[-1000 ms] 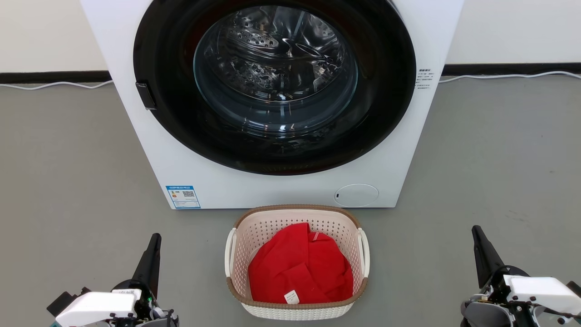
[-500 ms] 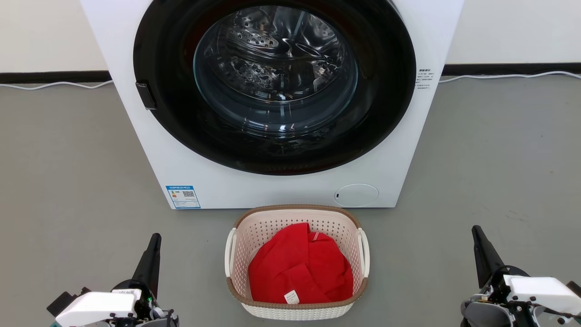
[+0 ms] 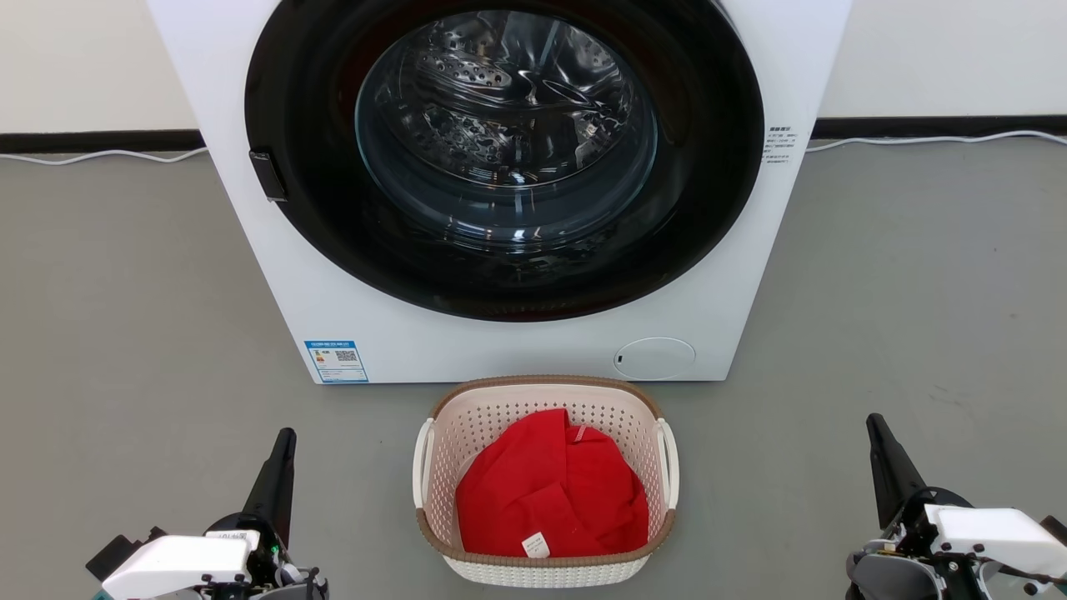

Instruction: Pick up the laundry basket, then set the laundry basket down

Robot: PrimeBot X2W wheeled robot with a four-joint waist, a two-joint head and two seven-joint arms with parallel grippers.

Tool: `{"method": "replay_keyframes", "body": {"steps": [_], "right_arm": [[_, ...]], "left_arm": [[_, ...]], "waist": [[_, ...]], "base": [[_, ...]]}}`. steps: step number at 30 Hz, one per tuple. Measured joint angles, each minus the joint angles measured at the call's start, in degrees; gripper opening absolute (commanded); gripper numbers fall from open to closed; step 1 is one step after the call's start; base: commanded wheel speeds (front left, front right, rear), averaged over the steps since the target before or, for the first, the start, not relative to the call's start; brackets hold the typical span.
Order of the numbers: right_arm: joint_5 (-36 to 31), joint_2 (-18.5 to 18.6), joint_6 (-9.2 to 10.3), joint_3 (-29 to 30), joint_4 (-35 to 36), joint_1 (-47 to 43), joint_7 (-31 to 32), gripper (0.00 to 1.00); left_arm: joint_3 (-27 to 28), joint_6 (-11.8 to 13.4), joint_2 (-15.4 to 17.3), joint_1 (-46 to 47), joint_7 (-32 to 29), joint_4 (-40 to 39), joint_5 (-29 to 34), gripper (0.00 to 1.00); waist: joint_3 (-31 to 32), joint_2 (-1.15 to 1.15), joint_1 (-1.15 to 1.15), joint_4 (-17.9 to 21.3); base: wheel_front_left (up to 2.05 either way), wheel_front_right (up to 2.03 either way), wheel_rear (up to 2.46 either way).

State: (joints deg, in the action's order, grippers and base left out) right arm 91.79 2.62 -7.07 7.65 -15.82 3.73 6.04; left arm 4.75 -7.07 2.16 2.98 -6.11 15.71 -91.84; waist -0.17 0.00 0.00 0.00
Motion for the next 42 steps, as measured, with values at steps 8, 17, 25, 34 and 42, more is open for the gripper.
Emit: {"method": "replay_keyframes", "body": {"steps": [8, 17, 25, 34, 42], "right_arm": [[0.0, 0.0, 0.0, 0.0, 0.0, 0.0, 0.0, 0.0], [0.0, 0.0, 0.0, 0.0, 0.0, 0.0, 0.0, 0.0], [0.0, 0.0, 0.0, 0.0, 0.0, 0.0, 0.0, 0.0], [0.0, 0.0, 0.0, 0.0, 0.0, 0.0, 0.0, 0.0], [0.0, 0.0, 0.0, 0.0, 0.0, 0.0, 0.0, 0.0]], "left_arm": [[0.0, 0.0, 0.0, 0.0, 0.0, 0.0, 0.0, 0.0], [0.0, 0.0, 0.0, 0.0, 0.0, 0.0, 0.0, 0.0], [0.0, 0.0, 0.0, 0.0, 0.0, 0.0, 0.0, 0.0], [0.0, 0.0, 0.0, 0.0, 0.0, 0.0, 0.0, 0.0], [0.0, 0.0, 0.0, 0.0, 0.0, 0.0, 0.0, 0.0]], "waist": [[0.0, 0.0, 0.0, 0.0], [0.0, 0.0, 0.0, 0.0], [0.0, 0.0, 0.0, 0.0], [0.0, 0.0, 0.0, 0.0], [0.0, 0.0, 0.0, 0.0]], "base": [[0.0, 0.0, 0.0], [0.0, 0.0, 0.0], [0.0, 0.0, 0.0], [0.0, 0.0, 0.0], [0.0, 0.0, 0.0]]}}
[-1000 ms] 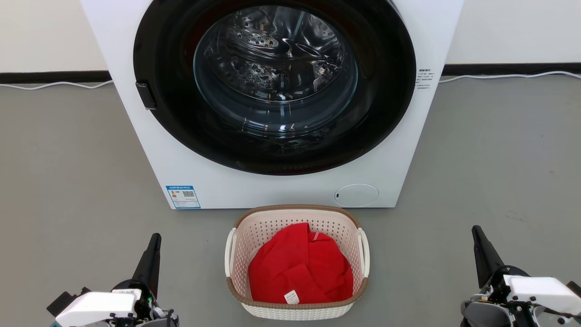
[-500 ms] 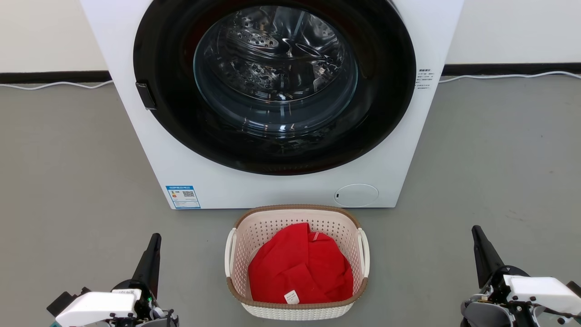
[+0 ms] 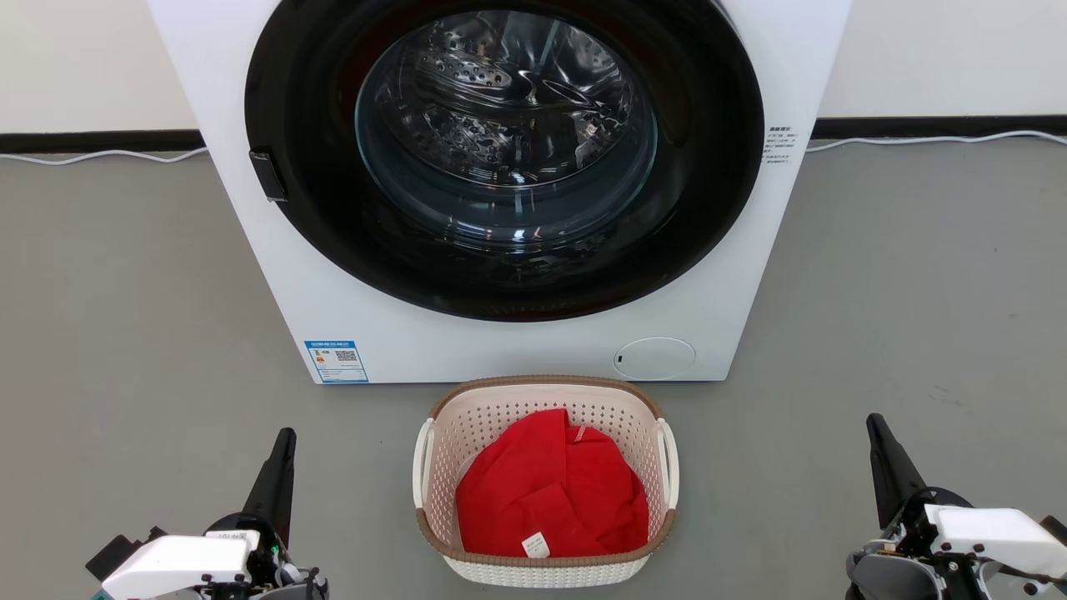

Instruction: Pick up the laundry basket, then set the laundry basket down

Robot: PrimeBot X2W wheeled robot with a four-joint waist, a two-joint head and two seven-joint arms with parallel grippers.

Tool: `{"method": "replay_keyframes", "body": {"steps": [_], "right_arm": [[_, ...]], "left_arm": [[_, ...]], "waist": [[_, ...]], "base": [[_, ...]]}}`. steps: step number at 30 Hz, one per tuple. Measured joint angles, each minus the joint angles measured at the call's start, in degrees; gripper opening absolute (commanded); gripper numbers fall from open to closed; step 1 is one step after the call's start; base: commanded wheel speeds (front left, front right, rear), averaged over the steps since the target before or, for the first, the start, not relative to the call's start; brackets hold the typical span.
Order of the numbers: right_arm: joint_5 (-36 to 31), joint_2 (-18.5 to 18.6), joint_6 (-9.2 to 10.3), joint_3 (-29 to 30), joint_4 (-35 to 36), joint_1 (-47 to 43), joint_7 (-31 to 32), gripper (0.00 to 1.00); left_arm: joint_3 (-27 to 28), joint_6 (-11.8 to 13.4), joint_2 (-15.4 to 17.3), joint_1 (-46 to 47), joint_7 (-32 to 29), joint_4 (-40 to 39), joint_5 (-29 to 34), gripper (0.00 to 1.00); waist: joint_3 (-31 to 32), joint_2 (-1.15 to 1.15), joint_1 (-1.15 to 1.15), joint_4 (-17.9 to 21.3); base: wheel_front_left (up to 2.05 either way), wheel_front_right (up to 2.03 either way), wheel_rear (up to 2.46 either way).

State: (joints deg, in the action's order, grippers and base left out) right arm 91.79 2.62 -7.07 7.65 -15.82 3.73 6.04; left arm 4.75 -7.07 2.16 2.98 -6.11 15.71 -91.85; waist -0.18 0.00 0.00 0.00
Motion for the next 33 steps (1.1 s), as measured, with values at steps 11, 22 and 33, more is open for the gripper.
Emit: {"method": "replay_keyframes", "body": {"steps": [11, 22, 33], "right_arm": [[0.0, 0.0, 0.0, 0.0, 0.0, 0.0, 0.0, 0.0], [0.0, 0.0, 0.0, 0.0, 0.0, 0.0, 0.0, 0.0], [0.0, 0.0, 0.0, 0.0, 0.0, 0.0, 0.0, 0.0]], "left_arm": [[0.0, 0.0, 0.0, 0.0, 0.0, 0.0, 0.0, 0.0], [0.0, 0.0, 0.0, 0.0, 0.0, 0.0, 0.0, 0.0], [0.0, 0.0, 0.0, 0.0, 0.0, 0.0, 0.0, 0.0]], "waist": [[0.0, 0.0, 0.0, 0.0], [0.0, 0.0, 0.0, 0.0], [0.0, 0.0, 0.0, 0.0]], "base": [[0.0, 0.0, 0.0], [0.0, 0.0, 0.0], [0.0, 0.0, 0.0]]}}
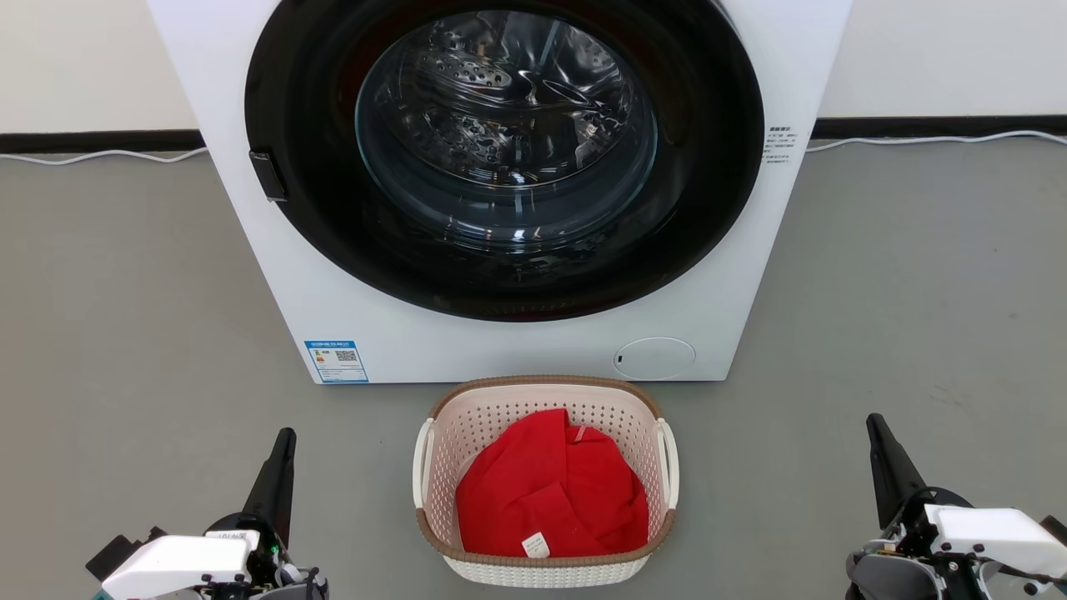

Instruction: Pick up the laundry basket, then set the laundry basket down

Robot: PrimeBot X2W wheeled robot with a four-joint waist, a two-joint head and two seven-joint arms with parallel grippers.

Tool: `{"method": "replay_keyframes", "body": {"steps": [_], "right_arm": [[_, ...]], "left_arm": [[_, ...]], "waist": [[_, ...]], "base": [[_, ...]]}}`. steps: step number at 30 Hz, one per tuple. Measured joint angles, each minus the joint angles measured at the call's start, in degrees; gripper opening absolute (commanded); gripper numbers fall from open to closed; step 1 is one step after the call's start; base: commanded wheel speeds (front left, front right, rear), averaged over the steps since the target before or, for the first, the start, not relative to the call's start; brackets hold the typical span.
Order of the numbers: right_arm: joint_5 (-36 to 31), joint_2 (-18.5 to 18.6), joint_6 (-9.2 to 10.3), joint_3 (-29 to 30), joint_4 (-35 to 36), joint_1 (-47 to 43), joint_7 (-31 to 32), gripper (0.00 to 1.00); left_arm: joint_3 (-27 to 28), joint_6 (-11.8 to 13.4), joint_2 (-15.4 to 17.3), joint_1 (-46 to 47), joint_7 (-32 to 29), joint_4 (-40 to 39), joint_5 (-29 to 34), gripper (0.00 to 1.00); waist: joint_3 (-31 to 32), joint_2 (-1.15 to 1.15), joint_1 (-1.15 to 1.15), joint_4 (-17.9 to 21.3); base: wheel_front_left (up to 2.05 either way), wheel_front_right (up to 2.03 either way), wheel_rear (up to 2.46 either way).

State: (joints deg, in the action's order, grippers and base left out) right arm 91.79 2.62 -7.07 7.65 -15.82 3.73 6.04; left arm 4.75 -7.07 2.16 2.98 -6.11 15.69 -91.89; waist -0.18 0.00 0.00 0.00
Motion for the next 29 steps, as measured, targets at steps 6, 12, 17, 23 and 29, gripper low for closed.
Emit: {"method": "replay_keyframes", "body": {"steps": [6, 12, 17, 23, 29], "right_arm": [[0.0, 0.0, 0.0, 0.0, 0.0, 0.0, 0.0, 0.0], [0.0, 0.0, 0.0, 0.0, 0.0, 0.0, 0.0, 0.0], [0.0, 0.0, 0.0, 0.0, 0.0, 0.0, 0.0, 0.0], [0.0, 0.0, 0.0, 0.0, 0.0, 0.0, 0.0, 0.0], [0.0, 0.0, 0.0, 0.0, 0.0, 0.0, 0.0, 0.0]], "left_arm": [[0.0, 0.0, 0.0, 0.0, 0.0, 0.0, 0.0, 0.0], [0.0, 0.0, 0.0, 0.0, 0.0, 0.0, 0.0, 0.0], [0.0, 0.0, 0.0, 0.0, 0.0, 0.0, 0.0, 0.0], [0.0, 0.0, 0.0, 0.0, 0.0, 0.0, 0.0, 0.0], [0.0, 0.0, 0.0, 0.0, 0.0, 0.0, 0.0, 0.0]], "waist": [[0.0, 0.0, 0.0, 0.0], [0.0, 0.0, 0.0, 0.0], [0.0, 0.0, 0.0, 0.0], [0.0, 0.0, 0.0, 0.0], [0.0, 0.0, 0.0, 0.0]], "base": [[0.0, 0.0, 0.0], [0.0, 0.0, 0.0], [0.0, 0.0, 0.0], [0.0, 0.0, 0.0], [0.0, 0.0, 0.0]]}}
